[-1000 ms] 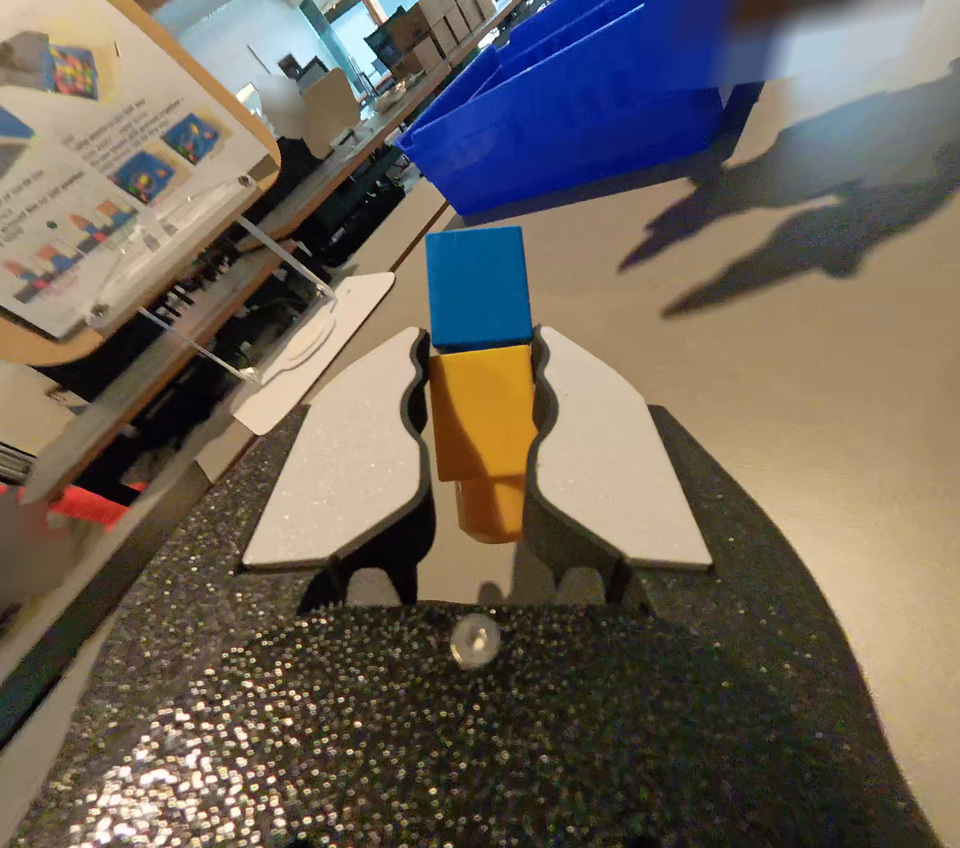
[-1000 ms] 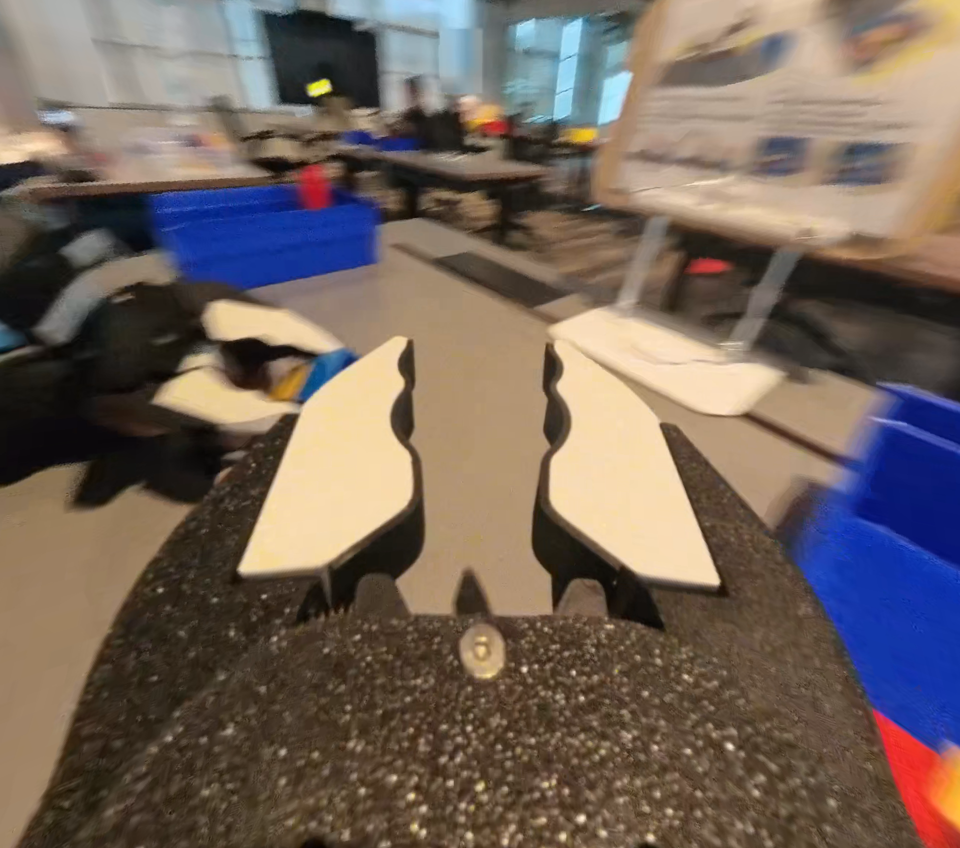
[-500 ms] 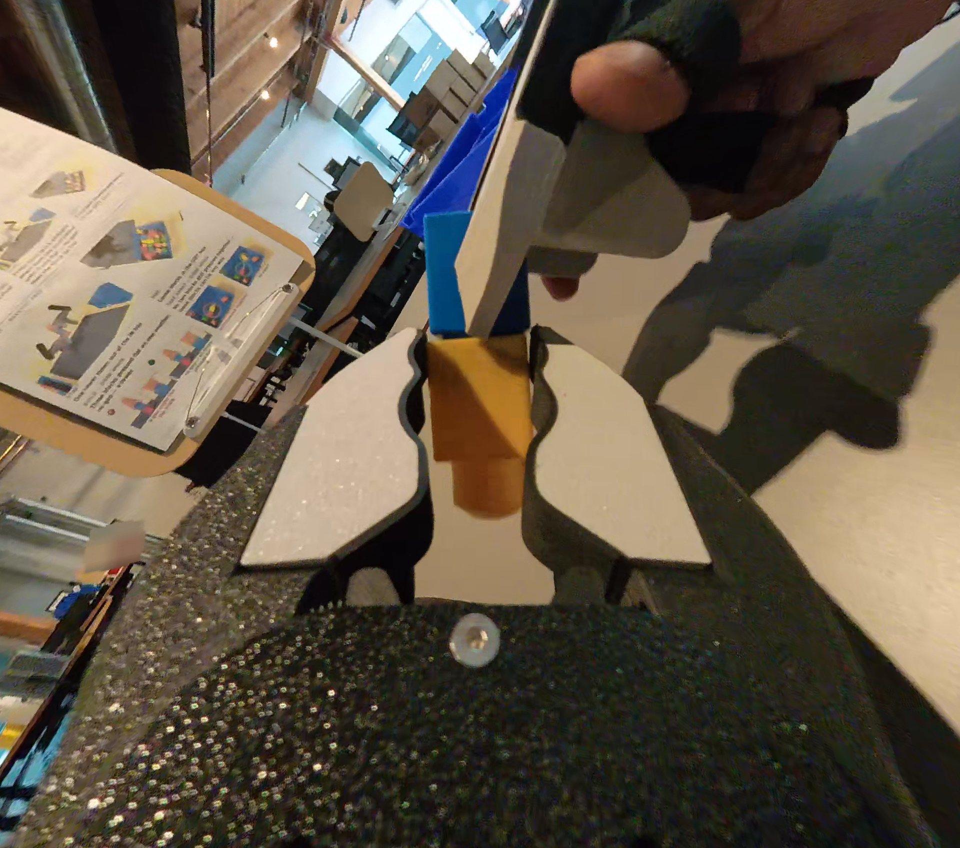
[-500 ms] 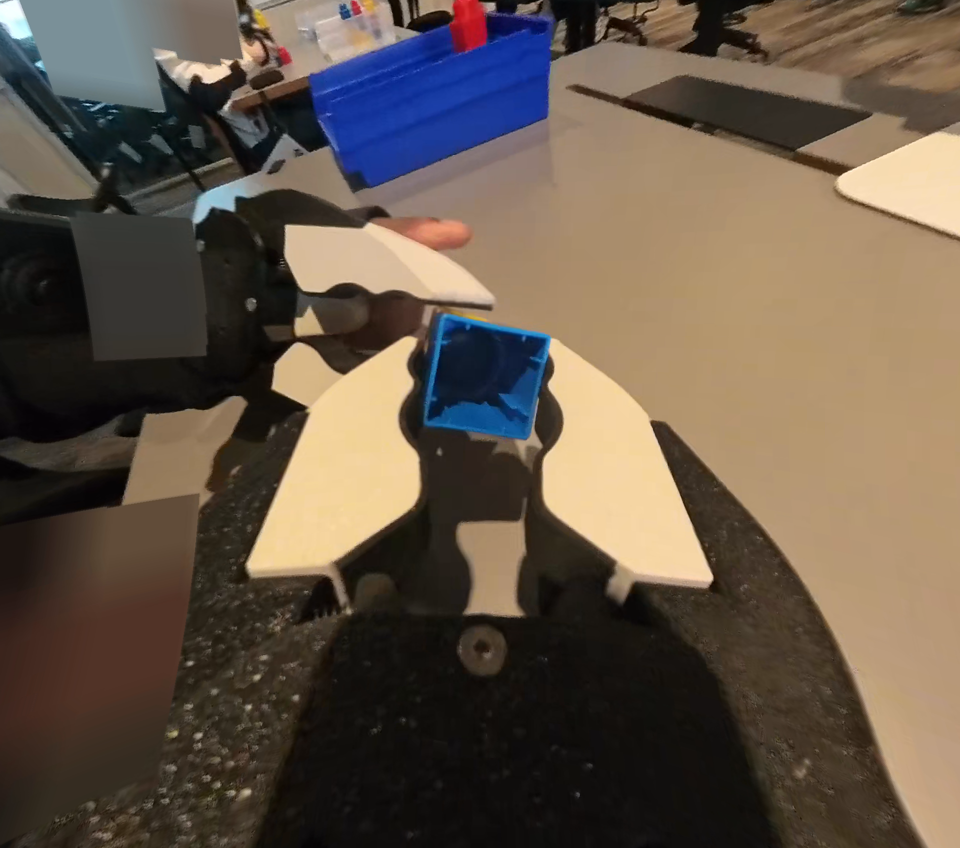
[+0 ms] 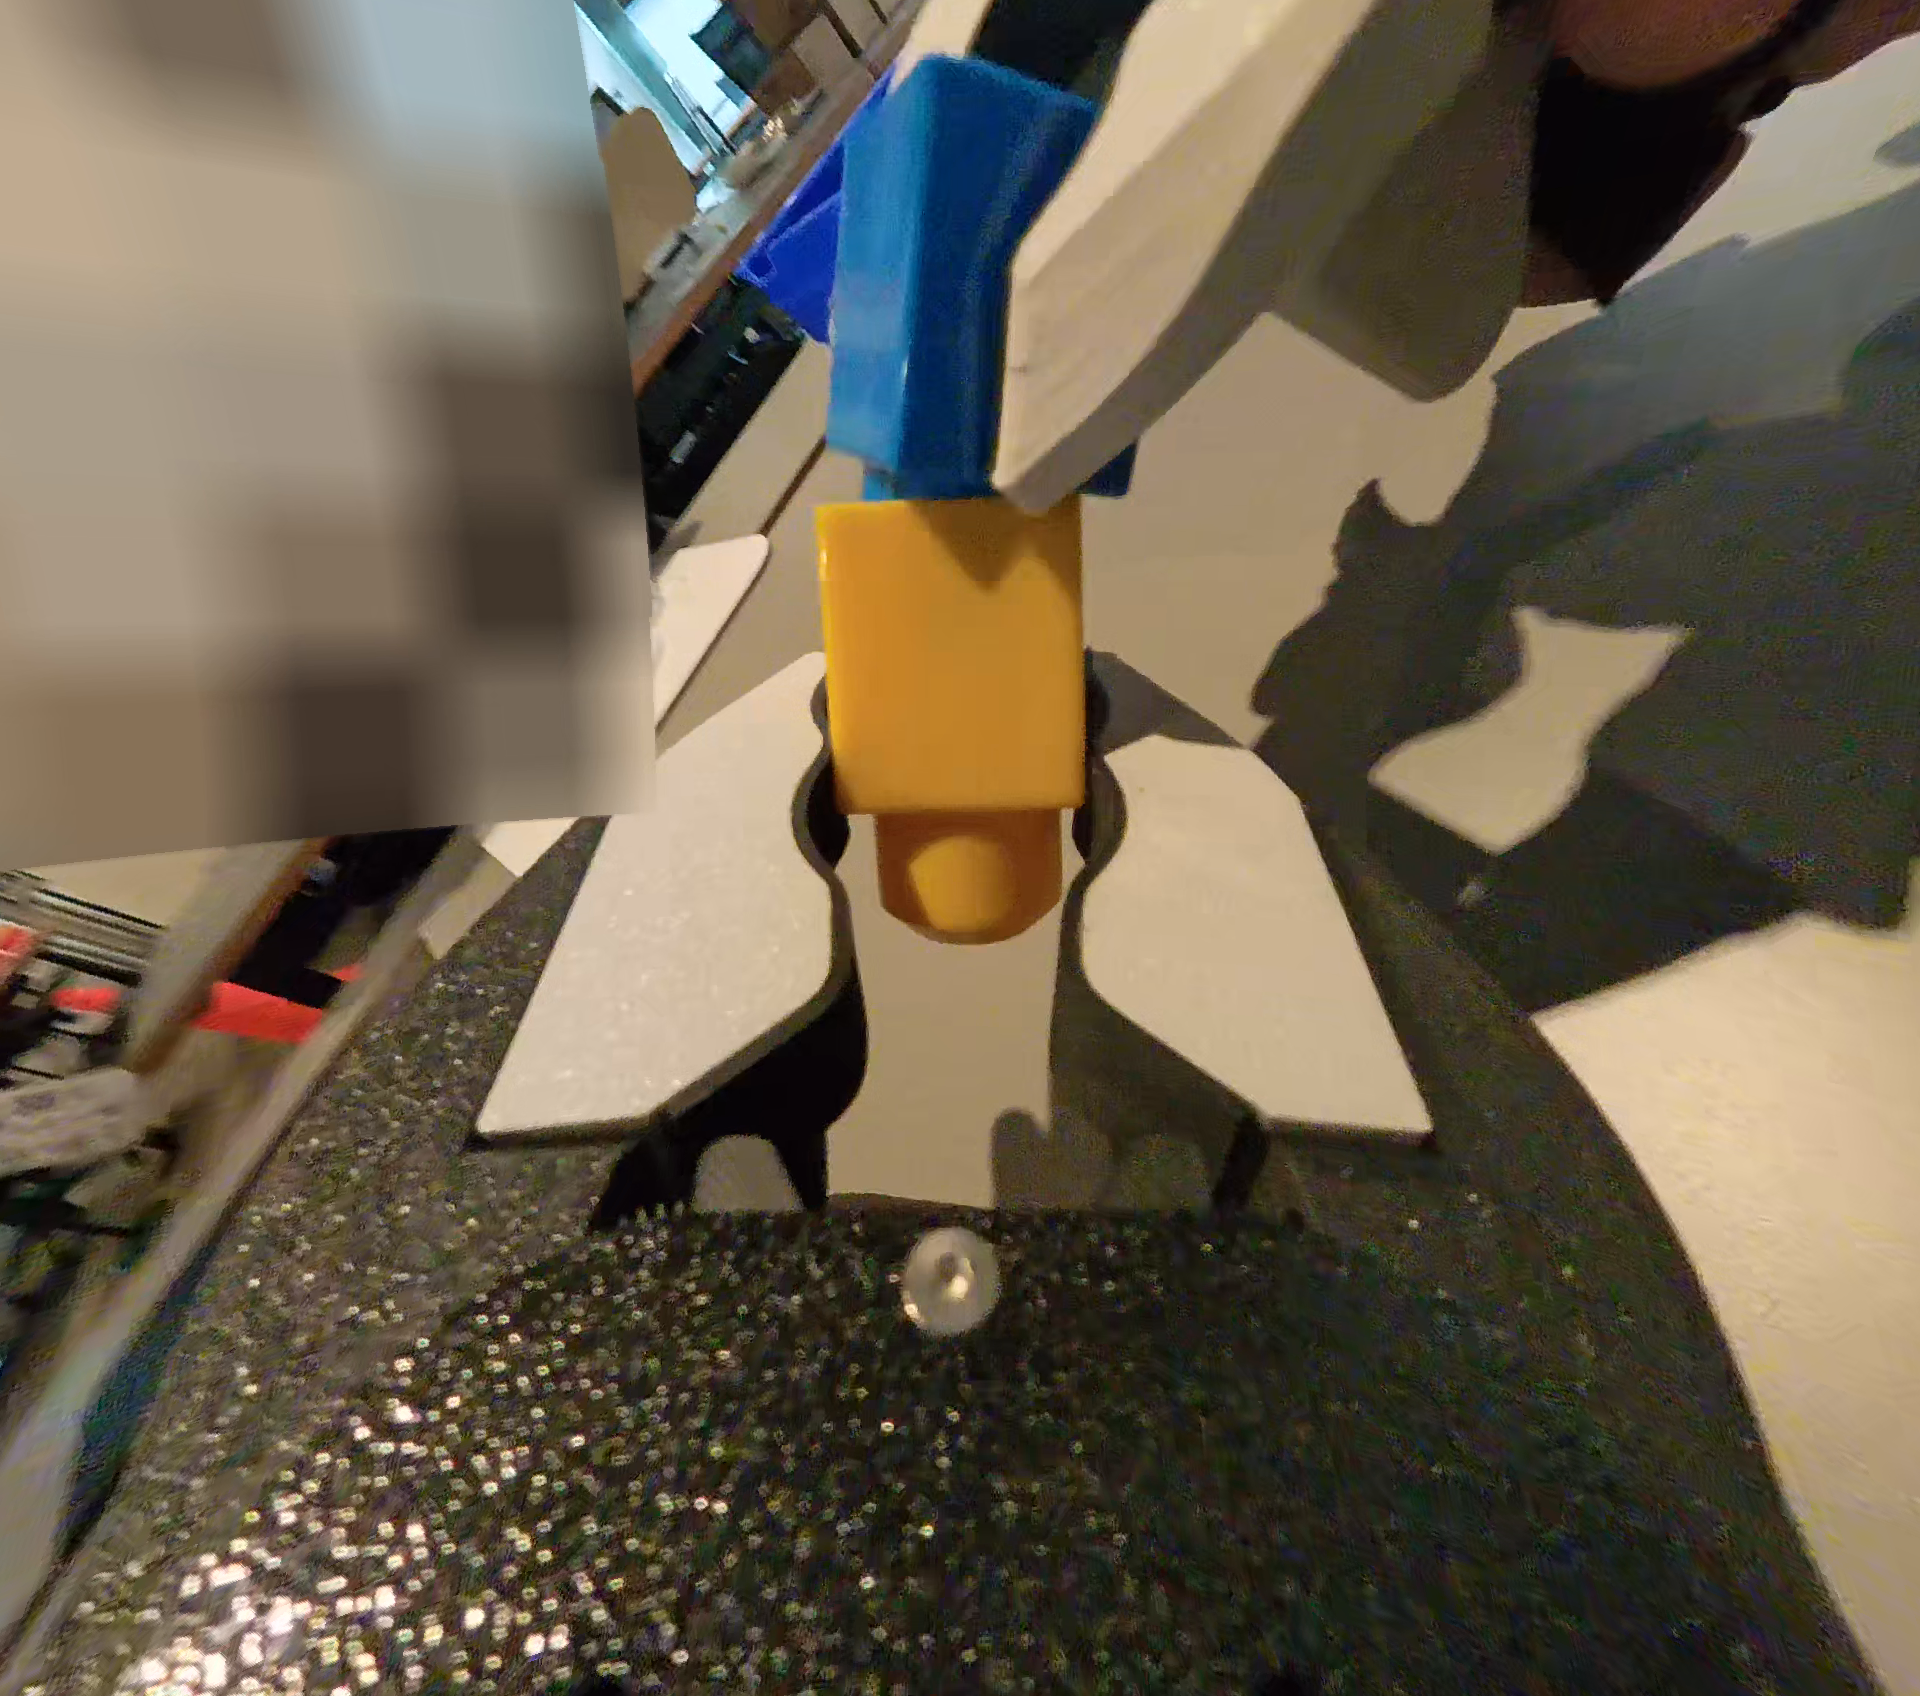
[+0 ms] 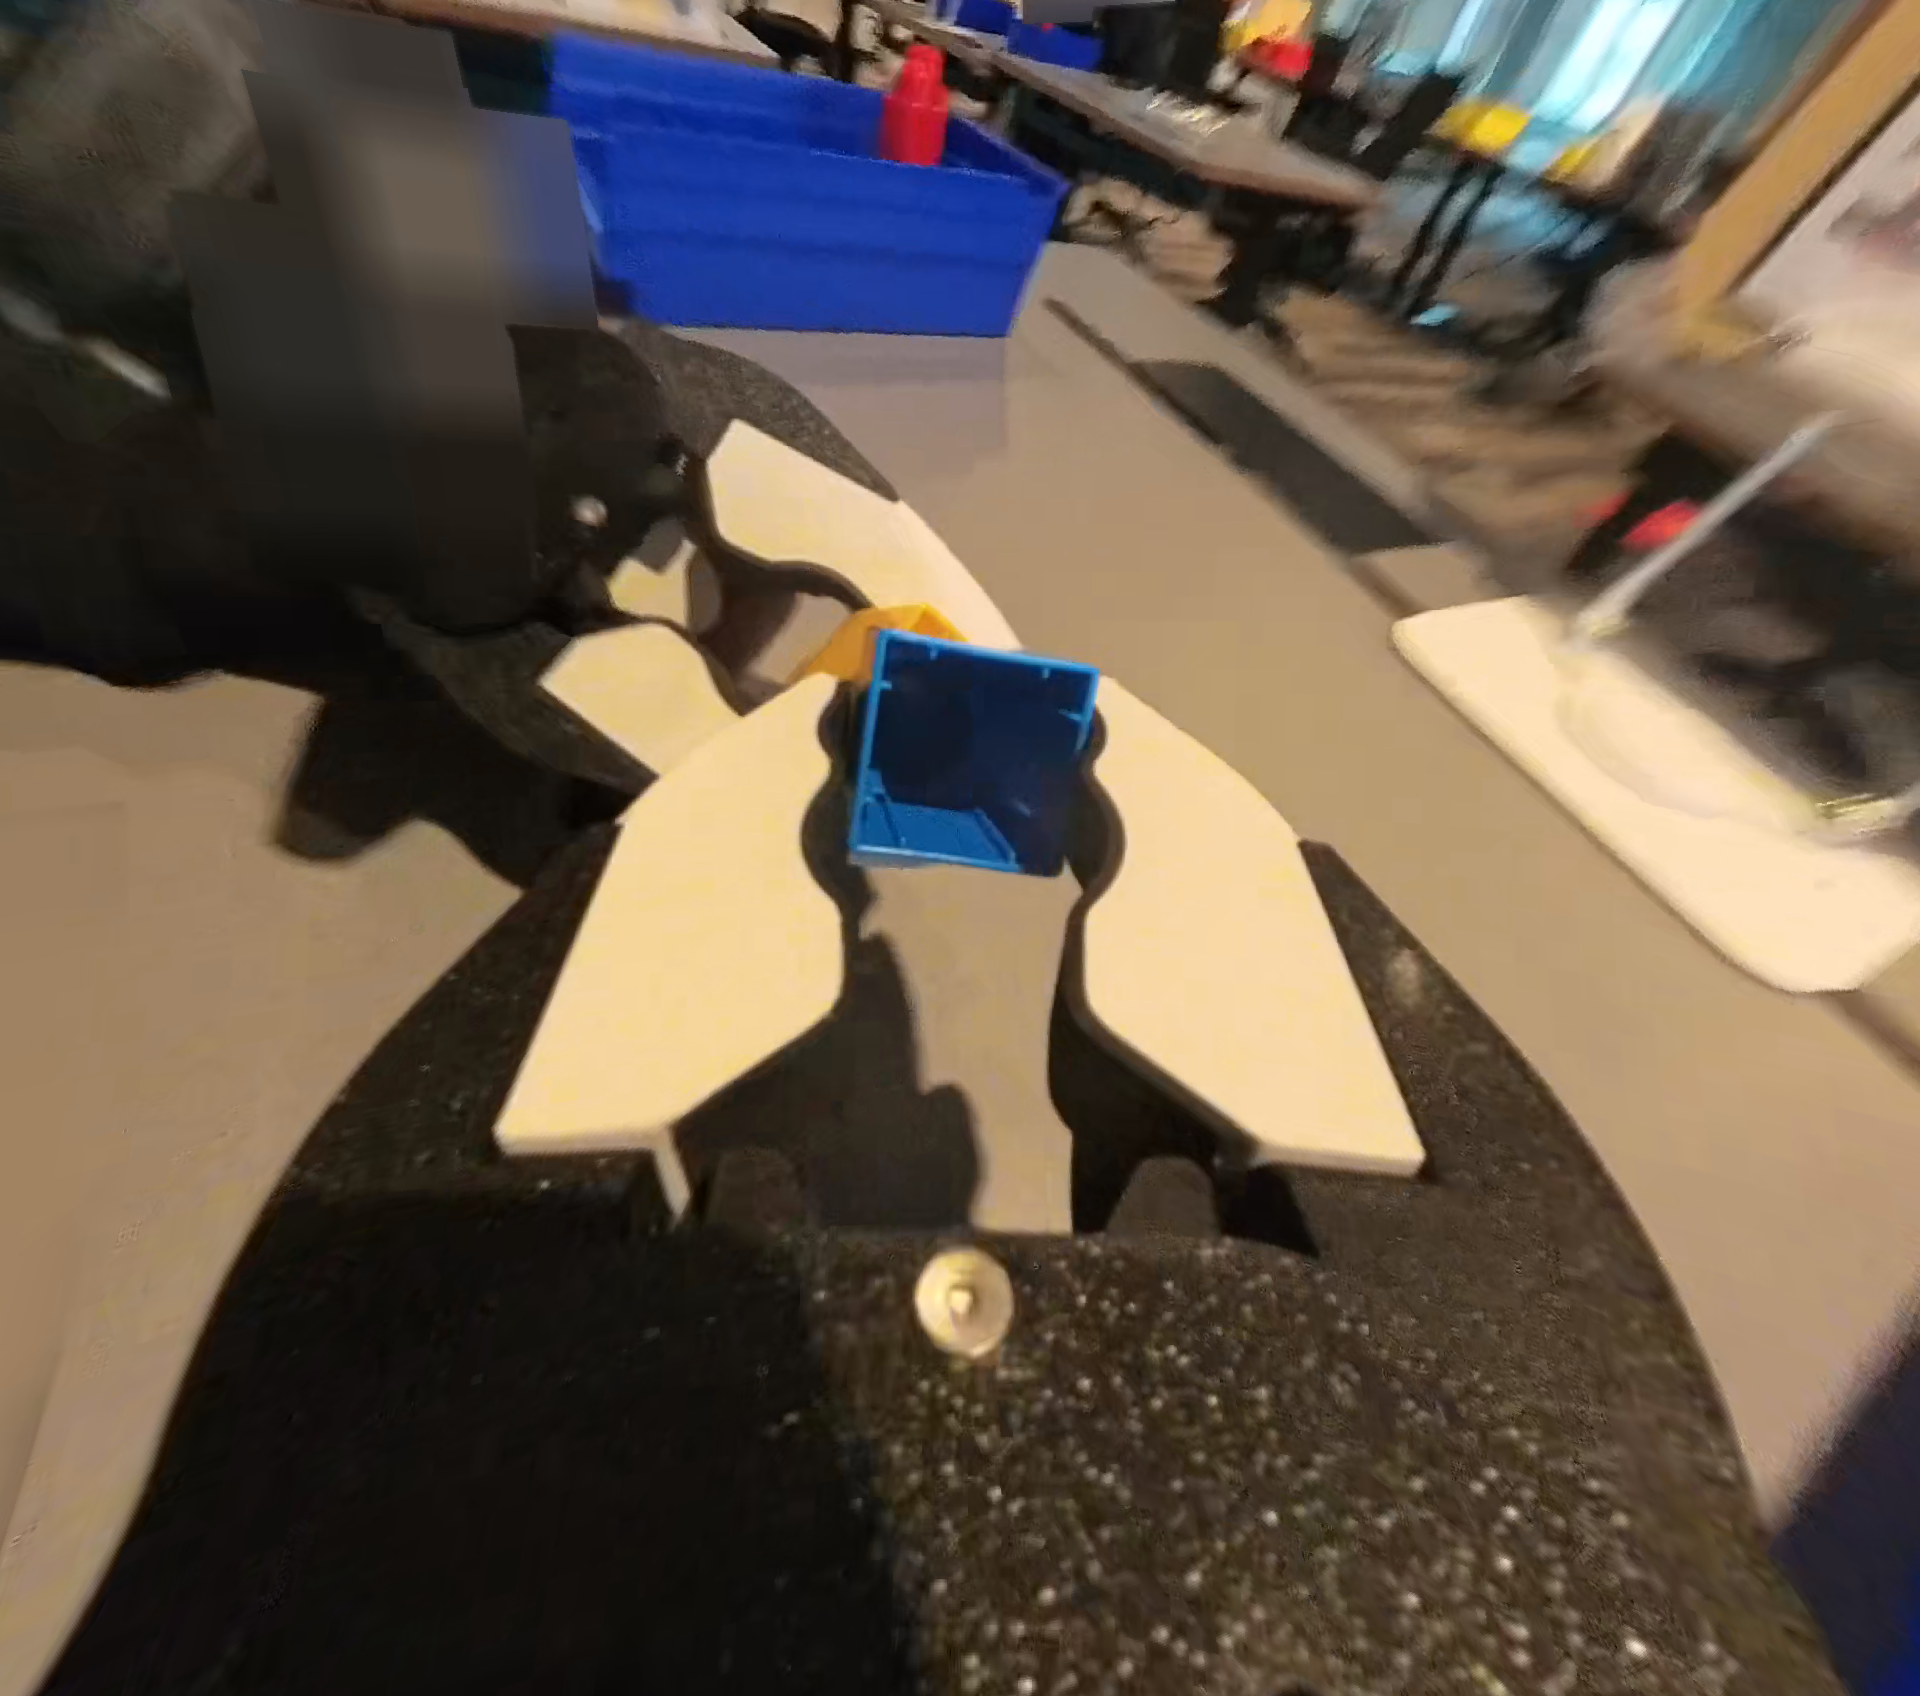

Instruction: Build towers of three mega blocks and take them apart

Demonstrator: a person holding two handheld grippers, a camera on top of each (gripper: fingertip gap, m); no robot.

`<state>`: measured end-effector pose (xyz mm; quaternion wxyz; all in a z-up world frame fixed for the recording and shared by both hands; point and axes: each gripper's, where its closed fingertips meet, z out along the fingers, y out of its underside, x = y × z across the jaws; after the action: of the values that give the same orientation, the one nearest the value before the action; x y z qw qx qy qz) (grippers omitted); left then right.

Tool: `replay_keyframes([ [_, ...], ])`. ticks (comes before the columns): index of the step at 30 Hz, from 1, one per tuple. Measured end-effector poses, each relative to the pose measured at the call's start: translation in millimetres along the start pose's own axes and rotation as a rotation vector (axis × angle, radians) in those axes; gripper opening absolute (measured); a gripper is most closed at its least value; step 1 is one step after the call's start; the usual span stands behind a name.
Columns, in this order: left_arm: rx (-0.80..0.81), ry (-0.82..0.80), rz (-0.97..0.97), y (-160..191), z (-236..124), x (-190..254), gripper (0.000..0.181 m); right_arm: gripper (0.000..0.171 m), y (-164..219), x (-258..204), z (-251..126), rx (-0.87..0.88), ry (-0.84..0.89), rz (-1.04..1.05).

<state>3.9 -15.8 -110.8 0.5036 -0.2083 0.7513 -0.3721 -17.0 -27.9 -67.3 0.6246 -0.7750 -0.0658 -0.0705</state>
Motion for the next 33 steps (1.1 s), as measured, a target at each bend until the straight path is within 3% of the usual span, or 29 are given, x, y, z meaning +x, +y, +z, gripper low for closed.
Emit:
replay_keyframes([
  [1, -0.007, 0.015, -0.056, 2, 1, 0, 0.041, 0.039, -2, 6, -2, 0.000, 0.080, -0.102],
  [4, -0.023, 0.054, -0.219, 10, 1, -5, 0.041, 0.039, -19, 32, -21, 0.042, 0.330, -0.335],
  [8, -0.026, 0.015, -0.264, 20, -3, -21, 0.041, 0.040, -40, 99, -83, 0.112, 0.715, -0.301],
  [12, -0.039, -0.008, -0.256, 24, -5, -26, 0.041, 0.041, 15, 185, -169, -0.153, 1.095, -0.069],
  [17, -0.045, 0.010, -0.226, 22, -1, -18, 0.041, 0.041, 101, 222, -221, -0.443, 1.166, 0.203],
  [21, -0.044, 0.018, -0.219, 21, -1, -16, 0.041, 0.061, 115, 225, -222, -0.448, 1.119, 0.272],
  [25, -0.017, 0.016, -0.223, 17, -2, -17, 0.041, 0.059, 58, 215, -207, -0.216, 1.122, 0.119],
  [27, -0.010, 0.008, -0.196, 14, -2, -17, 0.041, 0.053, 23, 195, -183, -0.088, 1.044, 0.005],
  [30, -0.007, 0.001, -0.147, 11, -1, -12, 0.041, 0.046, -15, 132, -112, 0.106, 0.647, -0.015],
  [33, 0.006, -0.019, -0.073, 3, 0, -7, 0.042, 0.051, -18, 54, -43, 0.099, 0.211, 0.101],
])
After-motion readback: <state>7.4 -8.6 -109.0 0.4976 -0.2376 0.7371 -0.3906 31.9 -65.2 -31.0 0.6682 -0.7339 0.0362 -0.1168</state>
